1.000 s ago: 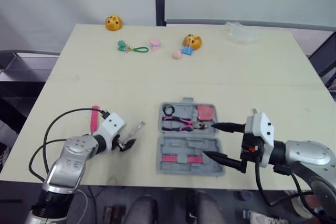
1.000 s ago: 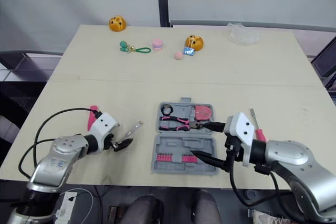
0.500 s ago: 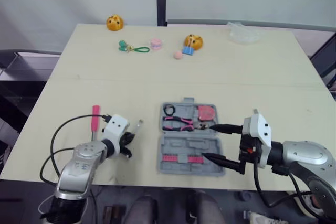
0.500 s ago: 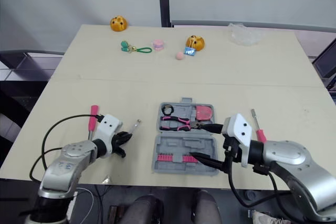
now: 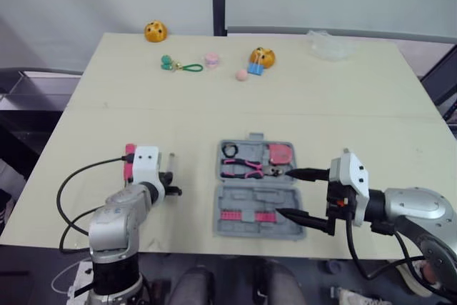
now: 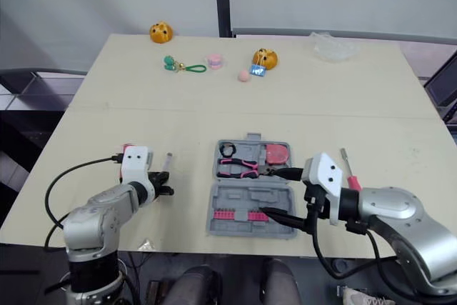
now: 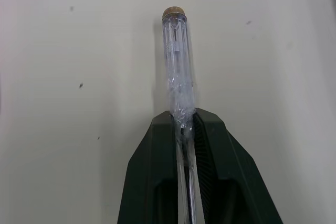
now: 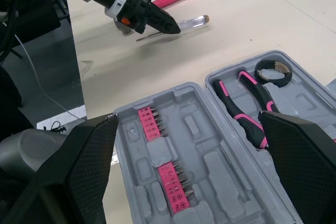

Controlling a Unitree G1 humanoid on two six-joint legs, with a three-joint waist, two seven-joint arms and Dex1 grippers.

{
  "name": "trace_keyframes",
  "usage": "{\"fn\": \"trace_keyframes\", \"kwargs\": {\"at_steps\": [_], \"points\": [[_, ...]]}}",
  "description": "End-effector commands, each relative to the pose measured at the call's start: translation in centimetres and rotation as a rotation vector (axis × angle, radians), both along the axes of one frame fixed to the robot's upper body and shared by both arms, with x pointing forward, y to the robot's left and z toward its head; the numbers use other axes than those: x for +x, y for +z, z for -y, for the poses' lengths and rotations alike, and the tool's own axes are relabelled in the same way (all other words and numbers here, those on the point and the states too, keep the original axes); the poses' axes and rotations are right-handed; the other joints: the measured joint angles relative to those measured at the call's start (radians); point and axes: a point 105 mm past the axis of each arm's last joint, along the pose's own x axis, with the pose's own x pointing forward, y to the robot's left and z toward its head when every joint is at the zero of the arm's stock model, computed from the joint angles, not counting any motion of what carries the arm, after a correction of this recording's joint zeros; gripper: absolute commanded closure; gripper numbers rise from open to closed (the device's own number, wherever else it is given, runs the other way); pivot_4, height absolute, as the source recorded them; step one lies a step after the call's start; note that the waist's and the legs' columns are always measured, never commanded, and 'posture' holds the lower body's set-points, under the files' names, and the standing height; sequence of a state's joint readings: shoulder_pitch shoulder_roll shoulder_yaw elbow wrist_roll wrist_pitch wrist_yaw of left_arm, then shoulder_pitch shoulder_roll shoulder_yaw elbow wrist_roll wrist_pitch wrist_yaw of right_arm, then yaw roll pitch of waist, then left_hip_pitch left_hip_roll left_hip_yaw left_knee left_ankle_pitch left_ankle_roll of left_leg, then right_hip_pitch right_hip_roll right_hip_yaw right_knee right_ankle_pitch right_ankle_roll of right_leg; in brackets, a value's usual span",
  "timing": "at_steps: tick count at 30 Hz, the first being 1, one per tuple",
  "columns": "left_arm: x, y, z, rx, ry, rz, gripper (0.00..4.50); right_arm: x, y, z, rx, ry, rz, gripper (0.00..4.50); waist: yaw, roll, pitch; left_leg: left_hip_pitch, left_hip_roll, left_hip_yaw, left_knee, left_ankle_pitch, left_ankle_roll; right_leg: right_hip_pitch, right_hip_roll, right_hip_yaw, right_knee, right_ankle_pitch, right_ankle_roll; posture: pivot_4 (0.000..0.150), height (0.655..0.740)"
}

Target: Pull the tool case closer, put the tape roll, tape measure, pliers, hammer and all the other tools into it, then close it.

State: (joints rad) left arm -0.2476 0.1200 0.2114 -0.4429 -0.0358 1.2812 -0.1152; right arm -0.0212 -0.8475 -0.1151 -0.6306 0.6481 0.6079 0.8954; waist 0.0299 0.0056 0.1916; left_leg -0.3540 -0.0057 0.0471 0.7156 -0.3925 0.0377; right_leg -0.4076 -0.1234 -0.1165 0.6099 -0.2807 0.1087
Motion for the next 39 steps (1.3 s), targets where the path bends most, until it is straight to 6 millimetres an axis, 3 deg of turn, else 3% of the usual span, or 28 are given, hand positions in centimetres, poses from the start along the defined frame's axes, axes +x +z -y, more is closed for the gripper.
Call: {"fn": "trace_keyframes", "kwargs": {"at_steps": [1, 2, 9, 11, 15, 19, 23, 26, 32, 39], "points": [[0.2, 0.4, 0.1, -0.008, 0.016, 0.033, 4.49, -0.4, 0.4, -0.3, -0.003, 0.036, 0.027, 0.00, 0.002, 0.000, 0.000, 0.000, 0.000, 0.000, 0.000, 0.000, 0.000, 0.000, -0.001, 0.000, 0.000, 0.000, 0.000, 0.150, 0.7400], [0.2, 1.1, 0.1, -0.046, 0.019, 0.055, 3.47, -0.5, 0.4, -0.4, -0.003, 0.037, 0.025, 0.00, 0.002, 0.000, 0.000, 0.000, 0.000, 0.000, 0.000, 0.000, 0.000, 0.000, -0.001, 0.000, 0.000, 0.000, 0.000, 0.150, 0.7400], [-0.2, 6.7, -0.5, -0.149, -0.065, 0.204, 0.04, -0.6, 0.0, -0.5, 0.003, 0.033, 0.019, 0.00, -0.003, 0.000, 0.000, 0.000, 0.000, 0.000, 0.000, 0.000, 0.000, 0.000, 0.000, 0.000, 0.001, 0.000, 0.000, 0.150, 0.7400], [-0.6, 7.5, -1.2, -0.130, -0.116, 0.193, 0.04, -0.5, -0.1, -0.5, 0.006, 0.029, 0.022, 0.00, -0.004, 0.000, 0.000, 0.000, 0.000, 0.000, 0.000, 0.000, 0.000, 0.000, 0.000, 0.000, 0.001, 0.000, 0.000, 0.150, 0.7400], [-0.4, 8.5, -2.6, 0.021, -0.408, 0.170, 0.04, -0.3, 0.0, -0.6, 0.015, 0.027, 0.033, 0.00, -0.008, 0.000, 0.000, 0.001, 0.001, 0.000, 0.000, 0.000, -0.002, 0.000, 0.004, 0.001, 0.002, -0.001, -0.001, 0.150, 0.7400], [0.3, 8.0, -3.5, 0.311, -0.852, 0.120, 0.04, -0.6, 0.0, -1.0, 0.016, 0.048, 0.033, 0.00, -0.004, 0.002, -0.001, 0.002, 0.002, 0.002, 0.000, -0.001, -0.004, -0.002, 0.006, 0.002, 0.001, -0.001, -0.003, 0.150, 0.7400], [-0.5, 7.3, -4.0, 0.593, -1.370, 0.060, 0.04, -1.0, 0.0, -1.2, 0.016, 0.054, 0.029, 0.00, -0.002, 0.002, -0.001, 0.000, 0.001, 0.002, 0.000, -0.001, -0.003, -0.002, 0.006, -0.001, -0.001, -0.001, -0.003, 0.150, 0.7400], [0.2, 6.5, -5.4, 0.824, -1.621, -0.011, 0.04, -1.6, -0.3, -1.3, 0.017, 0.050, 0.019, 0.00, -0.004, 0.002, -0.001, 0.000, 0.002, 0.005, -0.001, -0.001, -0.003, -0.003, 0.007, -0.004, -0.001, -0.001, -0.002, 0.150, 0.7400], [3.0, 6.2, -4.0, 1.045, -1.839, 0.050, 0.04, -1.9, -0.7, -1.3, 0.025, 0.008, 0.019, 0.00, -0.003, 0.002, -0.001, -0.001, 0.000, 0.015, 0.000, -0.001, -0.002, -0.004, 0.008, -0.005, 0.002, -0.001, -0.001, 0.150, 0.7400], [4.5, 5.1, -1.6, 1.245, -2.040, 0.126, 0.04, -2.5, -0.7, -1.5, 0.033, -0.020, 0.026, 0.00, -0.004, 0.000, 0.000, -0.001, 0.001, 0.016, 0.001, -0.001, 0.000, -0.004, 0.007, -0.005, 0.001, 0.000, 0.000, 0.150, 0.7400]]}}
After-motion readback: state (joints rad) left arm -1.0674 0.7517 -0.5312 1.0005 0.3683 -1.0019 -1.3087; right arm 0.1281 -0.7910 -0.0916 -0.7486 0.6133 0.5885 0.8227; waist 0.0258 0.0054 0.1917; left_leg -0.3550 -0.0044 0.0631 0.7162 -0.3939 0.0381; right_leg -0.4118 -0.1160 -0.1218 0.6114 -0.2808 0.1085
